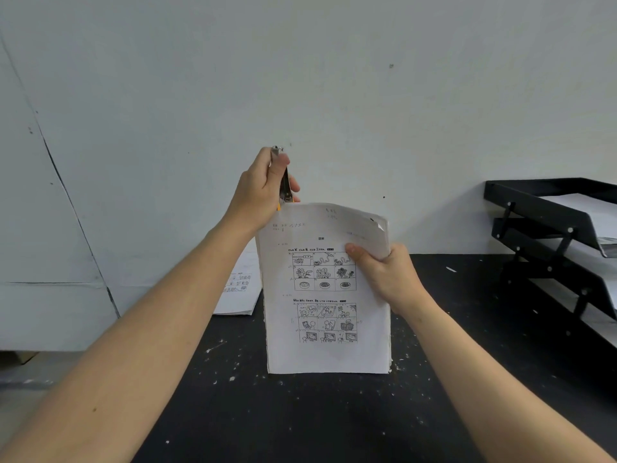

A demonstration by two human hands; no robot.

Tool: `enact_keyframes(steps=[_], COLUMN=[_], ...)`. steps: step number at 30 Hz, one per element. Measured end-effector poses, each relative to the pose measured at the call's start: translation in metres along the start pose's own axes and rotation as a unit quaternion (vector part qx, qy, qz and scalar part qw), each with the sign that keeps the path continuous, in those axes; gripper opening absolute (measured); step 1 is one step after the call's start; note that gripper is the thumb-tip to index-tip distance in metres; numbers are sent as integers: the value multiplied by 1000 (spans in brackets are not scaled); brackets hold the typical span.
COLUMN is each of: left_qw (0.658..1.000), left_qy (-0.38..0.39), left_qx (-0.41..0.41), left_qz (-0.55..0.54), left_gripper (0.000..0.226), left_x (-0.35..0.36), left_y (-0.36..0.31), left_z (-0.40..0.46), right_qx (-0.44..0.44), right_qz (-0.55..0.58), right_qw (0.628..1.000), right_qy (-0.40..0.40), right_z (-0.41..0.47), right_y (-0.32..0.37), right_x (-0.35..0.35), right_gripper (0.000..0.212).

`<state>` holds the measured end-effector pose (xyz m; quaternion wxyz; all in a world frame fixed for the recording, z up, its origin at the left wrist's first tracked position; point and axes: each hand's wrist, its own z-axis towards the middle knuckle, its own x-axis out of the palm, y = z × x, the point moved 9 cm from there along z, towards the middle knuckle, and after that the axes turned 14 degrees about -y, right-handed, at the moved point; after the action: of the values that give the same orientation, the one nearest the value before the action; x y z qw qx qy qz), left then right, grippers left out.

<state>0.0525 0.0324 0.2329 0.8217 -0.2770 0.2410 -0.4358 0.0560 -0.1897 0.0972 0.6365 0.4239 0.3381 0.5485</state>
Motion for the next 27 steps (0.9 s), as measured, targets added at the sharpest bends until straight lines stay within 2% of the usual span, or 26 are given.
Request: enact_keyframes(steps=[4,9,14,18,27], left_qw=[999,996,990,989,991], left_qy=[16,-2,6,13,-38], left_qx=[25,49,74,70,53], left_qz=[25,72,119,127,121], left_gripper=[30,42,39,36,35], left_x=[-1,-5,-1,2,1], left_y=[-4,-9,-8,-1,9], left_z=[0,2,-2,-6,-7], right_qx=[-6,-4,-5,0,11], right_qz=[-5,-5,-7,1,12], right_qw=[1000,1000,1000,1000,1000], right_qy=[-1,-9,-12,-15,-9], right_z=[0,1,2,3,2], right_y=[1,1,-1,-4,-5], right_x=[0,-1,-2,-2,-3], right_gripper=[31,27,29,26,25])
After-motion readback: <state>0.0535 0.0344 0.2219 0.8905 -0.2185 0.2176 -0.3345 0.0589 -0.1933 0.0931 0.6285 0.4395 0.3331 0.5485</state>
